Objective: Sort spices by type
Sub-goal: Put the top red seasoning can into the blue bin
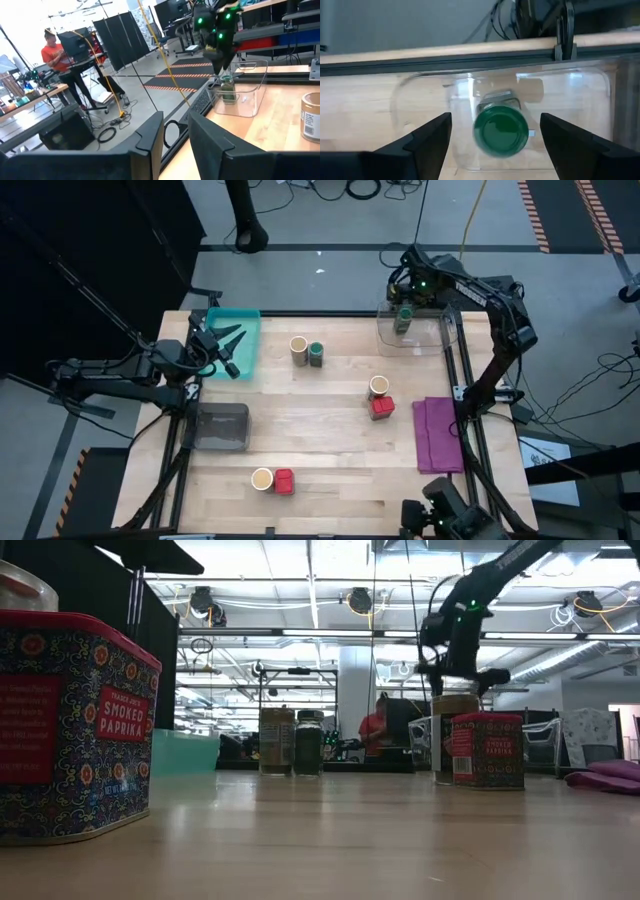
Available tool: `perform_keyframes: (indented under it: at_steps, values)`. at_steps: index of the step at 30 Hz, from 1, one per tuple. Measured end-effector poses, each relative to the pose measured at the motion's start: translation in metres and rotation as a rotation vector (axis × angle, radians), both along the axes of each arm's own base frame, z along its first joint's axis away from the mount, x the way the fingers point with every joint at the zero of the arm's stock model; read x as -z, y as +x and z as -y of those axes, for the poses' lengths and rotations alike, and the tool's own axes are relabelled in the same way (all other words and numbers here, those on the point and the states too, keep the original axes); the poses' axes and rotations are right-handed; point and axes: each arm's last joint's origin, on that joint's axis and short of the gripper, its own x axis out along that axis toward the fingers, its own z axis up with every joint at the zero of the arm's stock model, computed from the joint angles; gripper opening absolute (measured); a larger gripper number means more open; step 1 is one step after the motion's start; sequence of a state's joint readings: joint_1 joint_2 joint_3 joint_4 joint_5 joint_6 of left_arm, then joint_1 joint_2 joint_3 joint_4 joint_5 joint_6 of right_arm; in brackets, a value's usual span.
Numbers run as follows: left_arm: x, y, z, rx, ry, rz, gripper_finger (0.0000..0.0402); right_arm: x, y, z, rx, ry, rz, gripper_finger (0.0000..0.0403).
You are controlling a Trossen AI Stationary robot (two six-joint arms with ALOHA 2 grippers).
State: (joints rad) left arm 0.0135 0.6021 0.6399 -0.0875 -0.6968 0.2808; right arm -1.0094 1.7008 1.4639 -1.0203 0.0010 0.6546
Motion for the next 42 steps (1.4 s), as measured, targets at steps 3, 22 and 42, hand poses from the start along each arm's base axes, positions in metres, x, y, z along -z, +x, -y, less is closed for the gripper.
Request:
perform_keyframes:
  at_steps: [3,22,42]
  values:
    - [0.0,0.0,0.0,-0.001,-0.01,0.01,0.0097,-0.019,-0.002,-0.011,-0.015,-0.056,0.026,0.0288]
    - [0.0,0.0,0.0,0.0,-0.01,0.011,0.0097,-0.087,0.048,-0.18,-0.45,-0.183,0.094,0.0288]
    - [-0.007,0.0,0.0,0.006,0.037,0.048,0.0097,-0.063,0.069,-0.283,-1.36,-0.06,-0.174,0.0277]
